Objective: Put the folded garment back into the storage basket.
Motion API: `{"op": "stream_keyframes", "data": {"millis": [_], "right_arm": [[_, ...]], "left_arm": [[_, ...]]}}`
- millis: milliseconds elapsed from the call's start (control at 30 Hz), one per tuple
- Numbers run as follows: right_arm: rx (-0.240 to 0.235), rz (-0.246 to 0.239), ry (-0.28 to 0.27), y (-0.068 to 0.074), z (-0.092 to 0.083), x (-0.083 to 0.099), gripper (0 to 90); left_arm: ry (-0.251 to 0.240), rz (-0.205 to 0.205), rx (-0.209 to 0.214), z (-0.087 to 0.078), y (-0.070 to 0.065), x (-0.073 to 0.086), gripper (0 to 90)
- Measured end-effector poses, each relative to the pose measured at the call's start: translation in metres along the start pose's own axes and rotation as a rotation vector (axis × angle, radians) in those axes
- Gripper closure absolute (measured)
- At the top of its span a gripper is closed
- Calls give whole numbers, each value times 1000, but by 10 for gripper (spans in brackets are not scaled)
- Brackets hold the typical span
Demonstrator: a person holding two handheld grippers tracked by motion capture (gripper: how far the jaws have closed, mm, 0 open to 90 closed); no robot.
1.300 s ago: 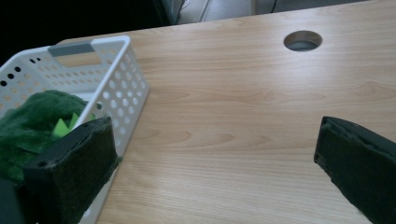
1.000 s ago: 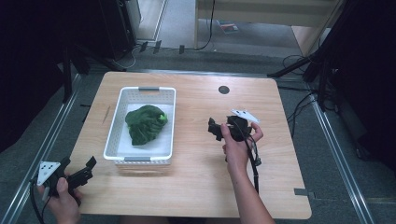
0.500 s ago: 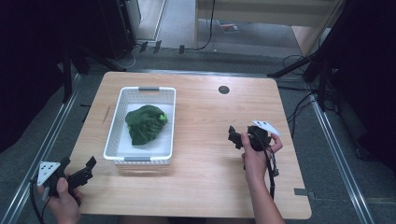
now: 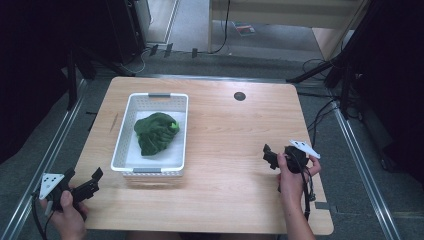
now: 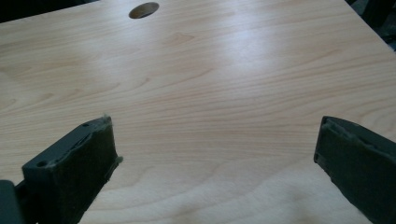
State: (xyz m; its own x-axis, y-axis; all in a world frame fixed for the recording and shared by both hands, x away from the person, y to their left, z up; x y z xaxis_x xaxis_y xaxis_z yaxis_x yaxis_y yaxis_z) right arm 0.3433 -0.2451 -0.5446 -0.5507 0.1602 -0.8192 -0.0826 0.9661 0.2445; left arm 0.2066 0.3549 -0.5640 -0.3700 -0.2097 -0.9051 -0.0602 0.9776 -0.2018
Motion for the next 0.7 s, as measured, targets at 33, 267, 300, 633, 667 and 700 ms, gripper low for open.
{"op": "stream_keyframes", "data": {"millis": [33, 267, 300, 633, 667, 700], "right_arm": [[-1, 1, -4, -4, -1, 1, 0], [27, 11, -8, -28, -12, 12, 0], [31, 12, -8, -31, -13, 13, 0], [50, 49, -46, -63, -36, 26, 0], [48, 46, -52, -65, -38, 26, 0], [49, 44, -55, -67, -40, 27, 0]], "left_arm": [[0, 0, 0, 0, 0, 0, 18], [-2, 2, 1, 0, 0, 0, 18], [-2, 1, 1, 0, 0, 0, 18], [-9, -1, 0, 0, 0, 0, 18], [-10, -3, -1, -1, 0, 0, 18], [-11, -3, -1, -1, 0, 0, 18]]}}
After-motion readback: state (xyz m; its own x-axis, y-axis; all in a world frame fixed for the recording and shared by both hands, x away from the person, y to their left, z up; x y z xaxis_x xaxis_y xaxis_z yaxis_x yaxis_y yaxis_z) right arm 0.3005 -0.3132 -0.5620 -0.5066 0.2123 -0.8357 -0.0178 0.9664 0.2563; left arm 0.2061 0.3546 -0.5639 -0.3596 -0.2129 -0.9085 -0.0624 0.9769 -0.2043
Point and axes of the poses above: each handheld gripper's, and its own axes: z roughly forward along the jaws, x roughly out of its underside, y roughly to its left, the point moved 3 cm from there along z, roughly forward along the jaws, and after that the axes turned 3 degrees about -x, right-handed, at the moved point
